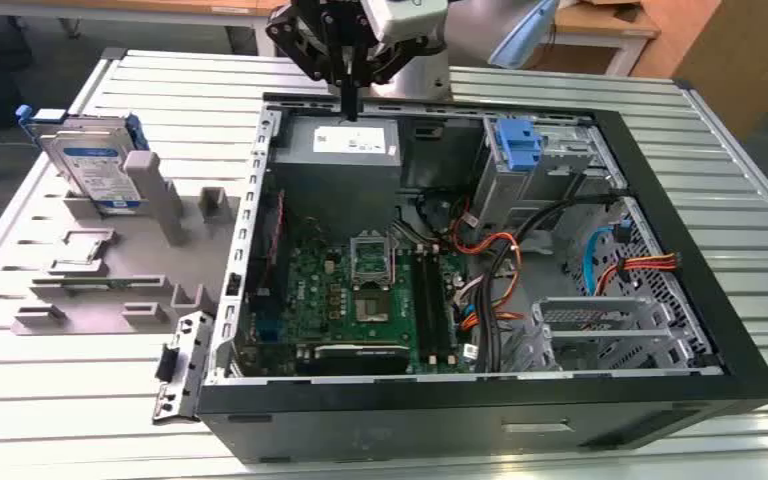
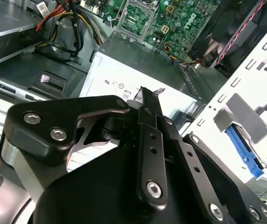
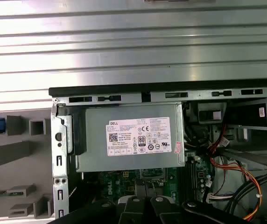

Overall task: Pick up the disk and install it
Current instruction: 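Reach for the disk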

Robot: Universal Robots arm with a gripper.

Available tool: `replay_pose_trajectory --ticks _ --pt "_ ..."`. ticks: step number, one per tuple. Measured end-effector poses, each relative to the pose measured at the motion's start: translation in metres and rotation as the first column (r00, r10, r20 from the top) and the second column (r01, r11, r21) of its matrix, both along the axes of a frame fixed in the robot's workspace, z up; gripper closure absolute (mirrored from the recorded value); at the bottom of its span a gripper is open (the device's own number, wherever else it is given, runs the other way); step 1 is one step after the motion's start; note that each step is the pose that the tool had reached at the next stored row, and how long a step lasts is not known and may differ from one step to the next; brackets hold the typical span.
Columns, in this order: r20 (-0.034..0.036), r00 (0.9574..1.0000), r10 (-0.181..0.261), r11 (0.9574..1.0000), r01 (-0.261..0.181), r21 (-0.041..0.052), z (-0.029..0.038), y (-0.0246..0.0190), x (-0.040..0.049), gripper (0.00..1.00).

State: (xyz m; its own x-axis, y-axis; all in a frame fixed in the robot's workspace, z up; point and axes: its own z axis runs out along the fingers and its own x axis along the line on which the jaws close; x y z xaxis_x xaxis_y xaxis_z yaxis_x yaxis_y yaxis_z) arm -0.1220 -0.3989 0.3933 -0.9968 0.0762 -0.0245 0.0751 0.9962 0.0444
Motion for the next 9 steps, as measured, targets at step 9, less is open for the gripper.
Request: replay_pose_trajectory --ticks 9 --pt "0.0000 1.0000 0.000 1.0000 0.000 0.0000 -0.0003 0.0000 -0.0067 0.90"
